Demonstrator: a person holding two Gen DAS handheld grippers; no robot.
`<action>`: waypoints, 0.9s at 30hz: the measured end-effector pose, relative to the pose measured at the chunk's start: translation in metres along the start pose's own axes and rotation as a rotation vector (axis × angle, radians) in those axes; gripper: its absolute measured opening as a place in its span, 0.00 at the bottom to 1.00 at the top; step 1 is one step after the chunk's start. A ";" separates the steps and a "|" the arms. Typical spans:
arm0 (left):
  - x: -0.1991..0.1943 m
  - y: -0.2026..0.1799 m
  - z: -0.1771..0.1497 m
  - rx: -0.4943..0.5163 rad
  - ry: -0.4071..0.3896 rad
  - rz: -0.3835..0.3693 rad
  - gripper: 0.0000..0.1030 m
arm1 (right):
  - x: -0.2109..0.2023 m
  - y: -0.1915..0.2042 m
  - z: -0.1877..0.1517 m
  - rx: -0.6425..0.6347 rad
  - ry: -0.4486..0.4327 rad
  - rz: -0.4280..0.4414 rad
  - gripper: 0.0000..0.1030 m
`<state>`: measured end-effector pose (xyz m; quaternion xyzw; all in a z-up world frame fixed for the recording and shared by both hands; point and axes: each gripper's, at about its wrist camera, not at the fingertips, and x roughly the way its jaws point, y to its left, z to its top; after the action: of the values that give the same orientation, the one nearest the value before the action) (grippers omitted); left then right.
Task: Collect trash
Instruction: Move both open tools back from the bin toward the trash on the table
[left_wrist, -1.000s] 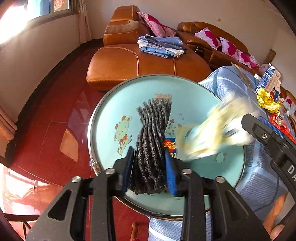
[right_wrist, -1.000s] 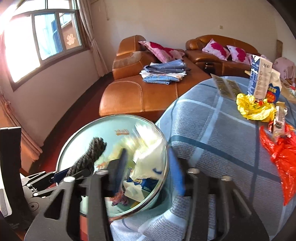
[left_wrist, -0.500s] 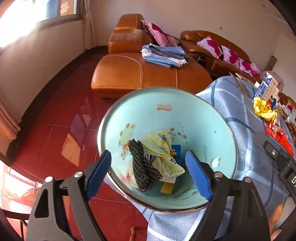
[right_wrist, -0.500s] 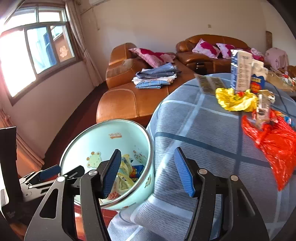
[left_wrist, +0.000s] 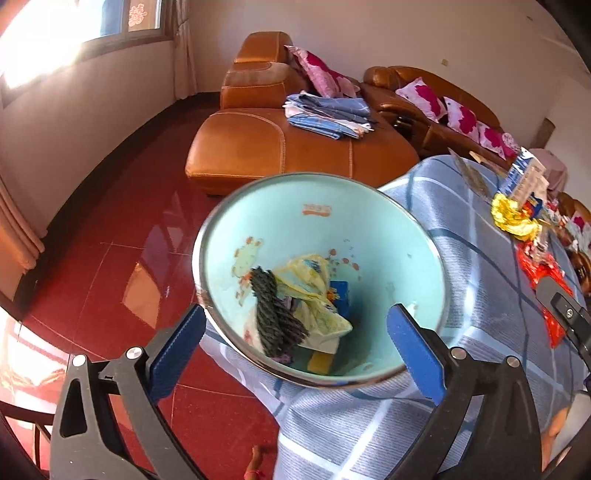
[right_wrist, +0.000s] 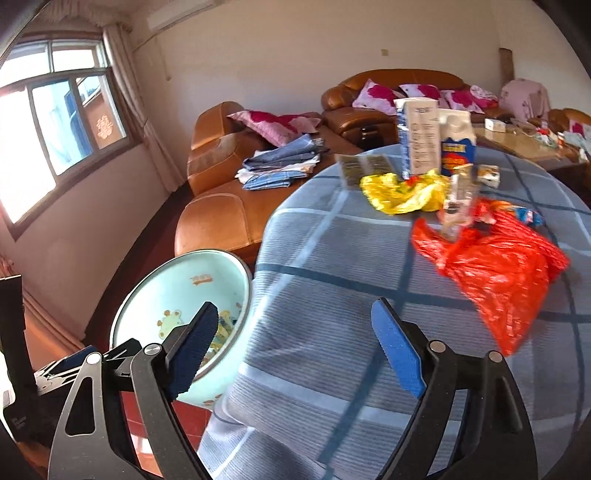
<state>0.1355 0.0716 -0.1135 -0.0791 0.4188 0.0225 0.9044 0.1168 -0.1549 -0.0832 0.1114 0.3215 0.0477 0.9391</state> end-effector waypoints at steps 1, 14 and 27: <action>-0.002 -0.005 -0.001 0.013 -0.005 -0.002 0.94 | -0.002 -0.003 0.000 0.003 -0.003 -0.004 0.81; -0.017 -0.048 -0.018 0.092 0.003 -0.037 0.94 | -0.036 -0.063 -0.012 0.096 -0.022 -0.106 0.81; -0.014 -0.110 -0.038 0.200 0.033 -0.082 0.94 | -0.065 -0.134 -0.026 0.180 -0.038 -0.207 0.60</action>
<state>0.1096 -0.0427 -0.1131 -0.0059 0.4301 -0.0578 0.9009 0.0516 -0.2905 -0.0963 0.1624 0.3162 -0.0805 0.9312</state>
